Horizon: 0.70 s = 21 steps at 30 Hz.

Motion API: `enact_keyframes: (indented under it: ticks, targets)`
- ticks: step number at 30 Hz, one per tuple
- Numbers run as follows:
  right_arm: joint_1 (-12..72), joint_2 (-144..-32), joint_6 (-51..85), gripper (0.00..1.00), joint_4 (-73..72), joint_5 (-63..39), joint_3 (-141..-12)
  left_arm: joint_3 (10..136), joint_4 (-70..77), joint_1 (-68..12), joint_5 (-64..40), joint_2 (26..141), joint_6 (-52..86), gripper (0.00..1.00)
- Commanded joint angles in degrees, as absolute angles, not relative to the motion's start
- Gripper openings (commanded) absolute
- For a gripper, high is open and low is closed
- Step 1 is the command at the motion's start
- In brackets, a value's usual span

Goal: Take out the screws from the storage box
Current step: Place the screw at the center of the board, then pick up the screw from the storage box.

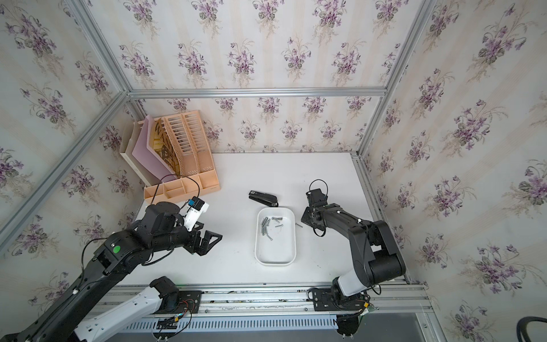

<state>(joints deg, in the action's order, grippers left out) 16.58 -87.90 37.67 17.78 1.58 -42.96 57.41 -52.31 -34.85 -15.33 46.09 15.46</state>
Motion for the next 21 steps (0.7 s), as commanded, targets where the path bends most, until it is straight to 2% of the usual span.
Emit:
enact_keyframes:
  ticks: [1, 3, 11, 15, 17, 19, 21]
  targets:
    - [16.6, -87.6, 37.2, 0.23, 16.2, -0.7, -42.8, 57.6, -51.3, -34.8, -18.4, 49.0, 15.2, 0.99]
    - [16.6, -86.7, 36.9, 0.28, 15.6, -1.7, -42.5, 57.5, -51.3, -34.9, -20.2, 49.4, 14.9, 0.99]
    - [19.2, -76.2, 36.4, 0.28, 14.3, 0.5, -40.7, 57.1, -51.4, -35.0, -18.9, 47.8, 15.2, 0.99]
    - [29.8, -70.1, 35.0, 0.28, 16.2, 11.4, -43.4, 57.1, -51.4, -34.9, -18.2, 48.3, 15.3, 0.99]
    - [38.3, -69.3, 33.6, 0.3, 16.7, 17.9, -45.2, 57.0, -51.6, -35.0, -18.0, 48.7, 15.5, 0.99]
    - [42.8, -70.6, 32.9, 0.3, 17.2, 21.2, -46.8, 57.1, -51.7, -35.0, -17.7, 48.8, 15.6, 0.99]
    - [43.9, -72.9, 32.8, 0.27, 17.3, 20.1, -47.7, 57.0, -51.7, -35.0, -17.4, 49.0, 15.7, 0.99]
